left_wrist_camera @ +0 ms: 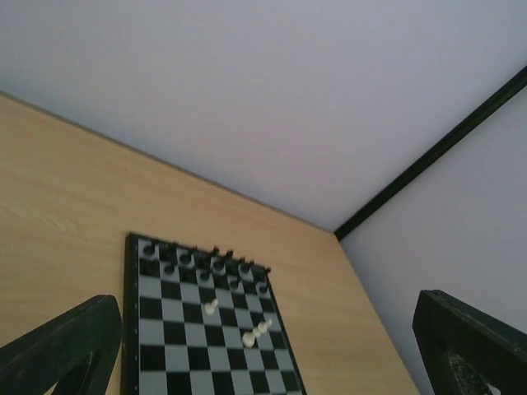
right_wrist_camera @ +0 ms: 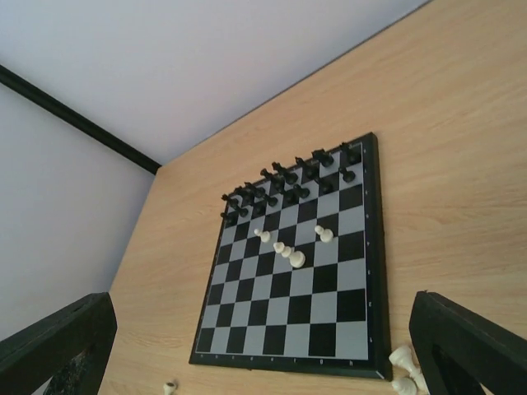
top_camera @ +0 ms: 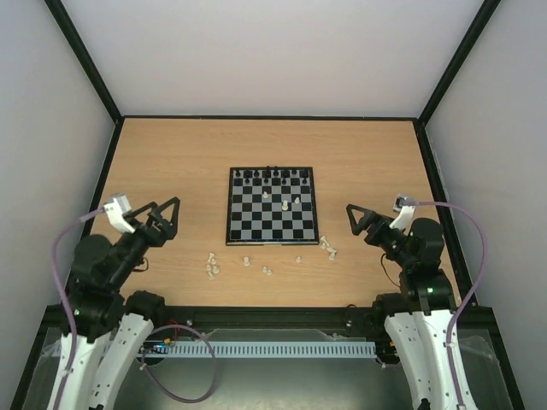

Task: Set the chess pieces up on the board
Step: Pick up the chess piece from the chessboard.

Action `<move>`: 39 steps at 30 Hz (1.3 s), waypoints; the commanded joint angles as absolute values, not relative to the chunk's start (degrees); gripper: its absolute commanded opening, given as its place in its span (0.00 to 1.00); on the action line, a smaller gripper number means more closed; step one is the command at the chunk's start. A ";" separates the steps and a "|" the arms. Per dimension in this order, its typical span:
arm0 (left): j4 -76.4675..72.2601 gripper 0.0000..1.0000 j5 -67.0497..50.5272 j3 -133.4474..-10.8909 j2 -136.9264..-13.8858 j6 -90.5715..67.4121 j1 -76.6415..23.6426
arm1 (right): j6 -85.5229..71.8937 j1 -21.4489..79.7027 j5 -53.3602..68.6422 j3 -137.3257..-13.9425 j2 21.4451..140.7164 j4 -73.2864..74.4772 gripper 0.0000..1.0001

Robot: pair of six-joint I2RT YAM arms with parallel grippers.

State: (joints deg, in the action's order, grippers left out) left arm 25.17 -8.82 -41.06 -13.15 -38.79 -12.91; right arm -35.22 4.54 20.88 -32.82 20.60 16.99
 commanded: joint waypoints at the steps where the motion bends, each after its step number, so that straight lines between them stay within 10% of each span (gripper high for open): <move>1: 21.33 0.99 -14.29 -39.82 -19.73 -38.12 -13.10 | -37.27 4.80 23.17 -31.74 22.32 15.35 0.99; 17: 9.16 1.00 -11.40 -34.24 -36.28 -37.52 -13.09 | -41.91 4.81 9.99 -36.47 35.50 13.42 0.99; 39: 5.97 0.99 -13.05 -35.21 -50.52 -34.59 -15.88 | -35.87 11.13 22.38 -38.25 50.75 5.15 0.99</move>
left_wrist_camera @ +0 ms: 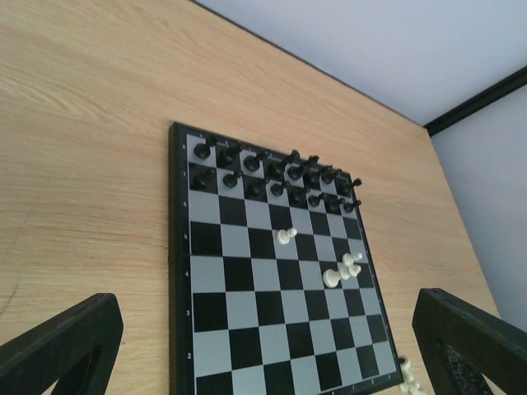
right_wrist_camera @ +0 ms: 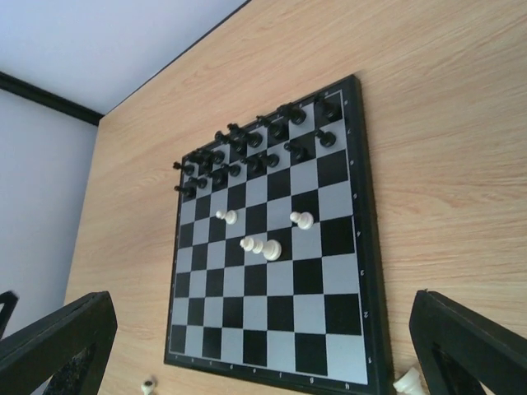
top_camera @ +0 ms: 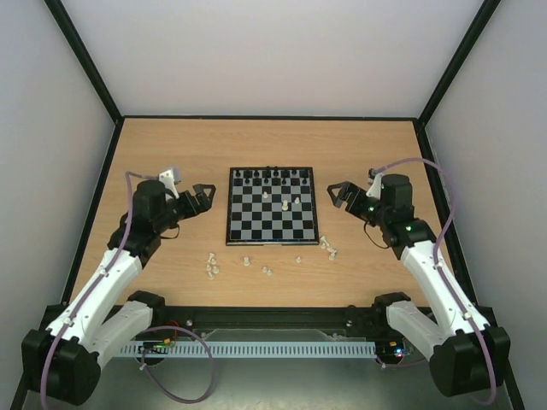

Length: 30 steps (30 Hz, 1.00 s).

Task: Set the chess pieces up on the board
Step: Pick up the chess piece from the chessboard.

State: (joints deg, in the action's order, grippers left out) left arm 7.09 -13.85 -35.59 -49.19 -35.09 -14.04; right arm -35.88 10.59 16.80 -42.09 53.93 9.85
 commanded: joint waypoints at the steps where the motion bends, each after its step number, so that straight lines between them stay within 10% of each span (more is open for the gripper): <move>1: 5.98 1.00 -12.34 -35.33 -50.84 -34.43 -16.45 | -36.03 11.21 23.88 -36.75 49.36 3.19 0.99; 26: 6.29 1.00 -10.70 -30.58 -51.62 -37.11 -24.30 | -26.97 15.99 18.80 -45.10 59.02 16.19 1.00; 30: 7.36 0.99 -9.63 -27.65 -45.66 -39.31 -25.55 | -26.00 19.17 12.64 -48.90 61.01 18.21 0.87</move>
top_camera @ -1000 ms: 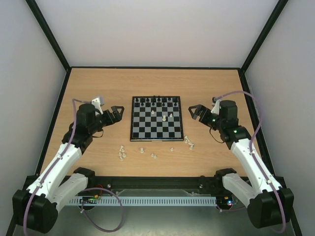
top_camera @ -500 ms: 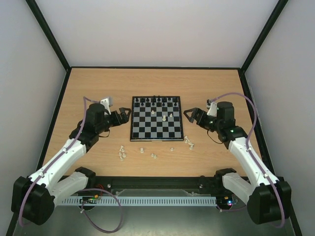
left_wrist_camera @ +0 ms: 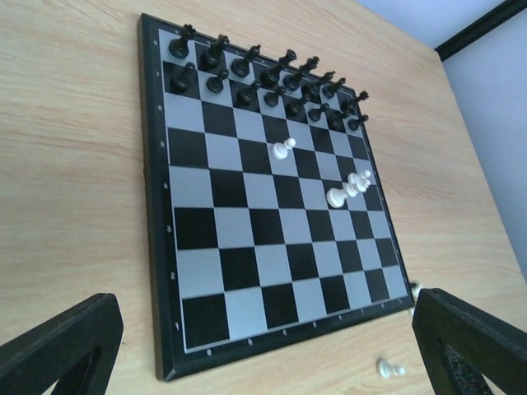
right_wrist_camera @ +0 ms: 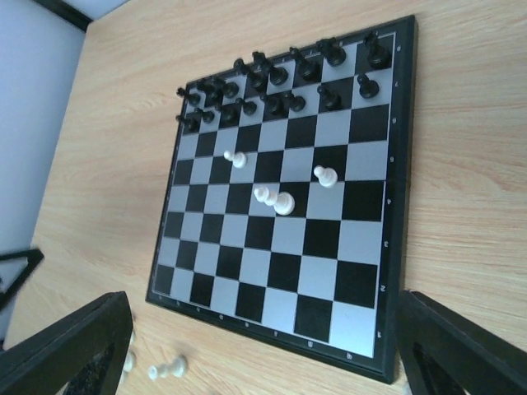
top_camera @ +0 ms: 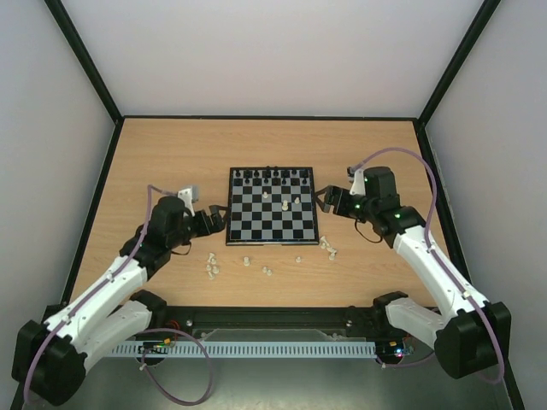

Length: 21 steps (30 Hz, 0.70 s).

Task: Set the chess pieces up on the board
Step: Pick up the chess piece from the chessboard.

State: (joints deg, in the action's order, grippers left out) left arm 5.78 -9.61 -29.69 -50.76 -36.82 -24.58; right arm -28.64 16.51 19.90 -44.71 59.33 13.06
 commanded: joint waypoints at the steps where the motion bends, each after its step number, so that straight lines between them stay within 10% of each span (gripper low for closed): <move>1: 7.70 0.99 -9.60 -27.24 -44.23 -39.72 -25.72 | -25.62 20.67 10.50 -49.62 62.05 18.77 0.83; 21: 12.51 1.00 -9.91 -27.64 -36.93 -37.50 -26.37 | -24.78 39.50 -14.35 -67.99 94.21 21.53 0.51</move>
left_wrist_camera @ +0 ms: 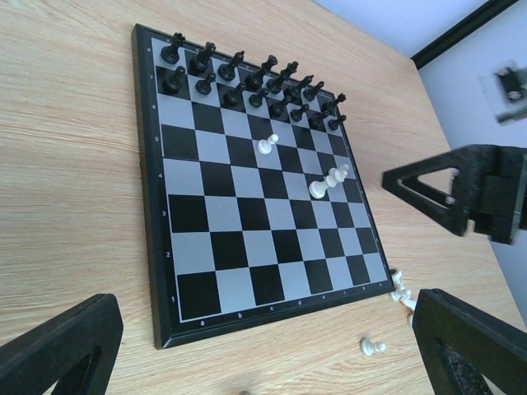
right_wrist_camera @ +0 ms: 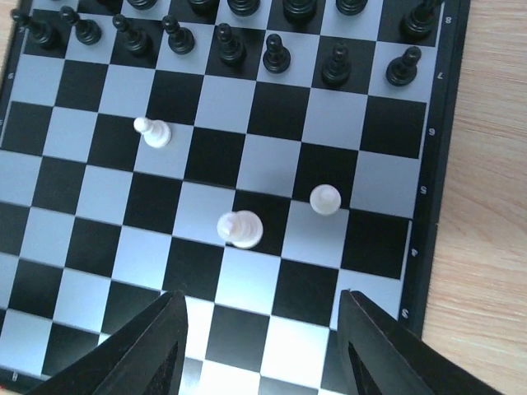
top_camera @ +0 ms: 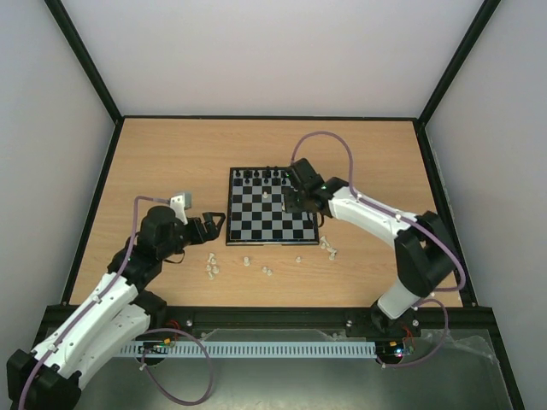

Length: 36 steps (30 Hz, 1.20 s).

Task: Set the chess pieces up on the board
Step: Pick up the chess piece from the chessboard.

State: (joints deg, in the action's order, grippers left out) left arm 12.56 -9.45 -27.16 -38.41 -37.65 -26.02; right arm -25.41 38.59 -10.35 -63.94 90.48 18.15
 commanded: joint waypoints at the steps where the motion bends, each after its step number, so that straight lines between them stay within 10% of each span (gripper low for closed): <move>1: 12.48 0.99 -9.63 -27.53 -36.72 -37.51 -26.37 | -24.72 39.54 -14.65 -68.89 95.19 21.68 0.50; 36: 11.52 0.99 -7.80 -24.95 -34.39 -39.50 -26.45 | -23.03 39.59 -12.82 -77.78 109.15 24.76 0.16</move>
